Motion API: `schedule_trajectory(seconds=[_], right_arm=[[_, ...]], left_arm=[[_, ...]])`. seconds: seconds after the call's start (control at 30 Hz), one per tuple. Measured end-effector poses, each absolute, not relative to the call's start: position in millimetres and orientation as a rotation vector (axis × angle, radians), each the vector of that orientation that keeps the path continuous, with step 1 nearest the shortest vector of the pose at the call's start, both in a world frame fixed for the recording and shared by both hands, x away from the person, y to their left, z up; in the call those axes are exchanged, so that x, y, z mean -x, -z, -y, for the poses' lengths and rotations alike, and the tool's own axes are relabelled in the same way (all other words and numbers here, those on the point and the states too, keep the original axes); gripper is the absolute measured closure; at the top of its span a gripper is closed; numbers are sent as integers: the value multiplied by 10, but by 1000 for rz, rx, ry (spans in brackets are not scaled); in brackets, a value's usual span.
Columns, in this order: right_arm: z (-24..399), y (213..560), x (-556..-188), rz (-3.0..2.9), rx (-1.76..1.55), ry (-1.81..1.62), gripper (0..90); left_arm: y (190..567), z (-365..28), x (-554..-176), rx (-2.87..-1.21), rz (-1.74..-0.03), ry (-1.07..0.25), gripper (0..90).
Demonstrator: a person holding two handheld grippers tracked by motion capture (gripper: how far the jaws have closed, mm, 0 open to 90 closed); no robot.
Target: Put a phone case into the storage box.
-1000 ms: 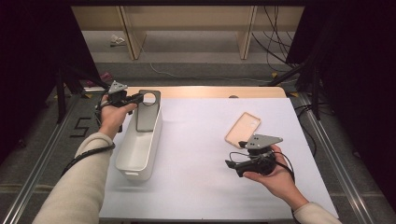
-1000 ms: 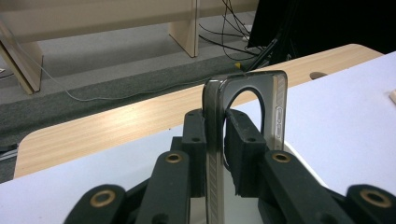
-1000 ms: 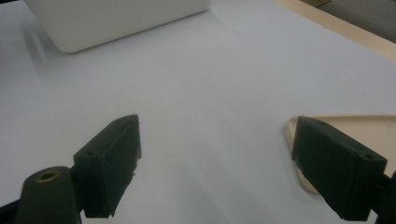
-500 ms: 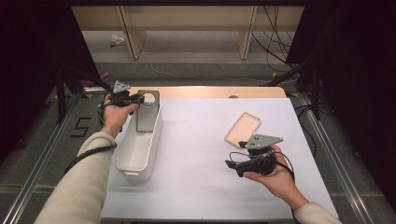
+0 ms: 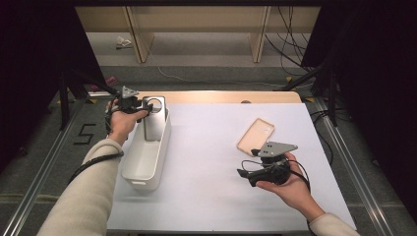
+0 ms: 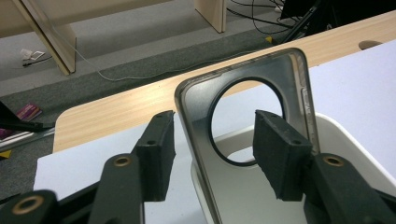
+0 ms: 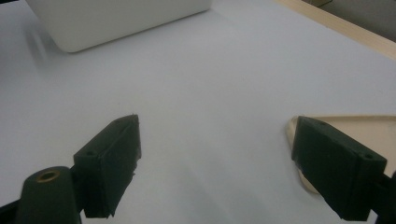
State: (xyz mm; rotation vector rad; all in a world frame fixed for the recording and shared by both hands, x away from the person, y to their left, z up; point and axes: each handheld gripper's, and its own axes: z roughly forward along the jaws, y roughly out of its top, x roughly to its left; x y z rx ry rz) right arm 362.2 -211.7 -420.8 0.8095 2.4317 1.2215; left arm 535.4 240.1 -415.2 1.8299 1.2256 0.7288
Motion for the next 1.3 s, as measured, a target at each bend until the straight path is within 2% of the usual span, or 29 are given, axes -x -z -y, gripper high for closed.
schedule_trajectory(seconds=[0.33,0.6,0.63,0.7,0.83,0.9,1.07,1.3], right_arm=[[2118,4204,-3622,-2429,-809,-1222,165],[2123,4205,-3628,-2425,-815,-1221,165],[2123,4205,-3628,-2425,-815,-1221,165],[2127,4203,-3630,-2423,-820,-1221,165],[2138,4202,-3637,-2420,-824,-1219,165],[2143,4200,-3640,-2419,-825,-1217,165],[2153,4194,-3650,-2413,-833,-1219,165],[2168,4187,-3662,-2404,-842,-1220,165]], left_arm=[[4120,-2378,-5338,-1821,-1219,-736,434],[4047,-2369,-5251,-1804,-1249,-692,263],[4030,-2372,-5233,-1800,-1266,-680,263],[3996,-2376,-5187,-1795,-1279,-650,188],[3927,-2386,-5032,-1825,-1243,-612,249],[3898,-2384,-4938,-1838,-1228,-607,185],[3852,-2364,-4666,-1827,-1187,-609,93],[3791,-2325,-4303,-1775,-1157,-563,5]])
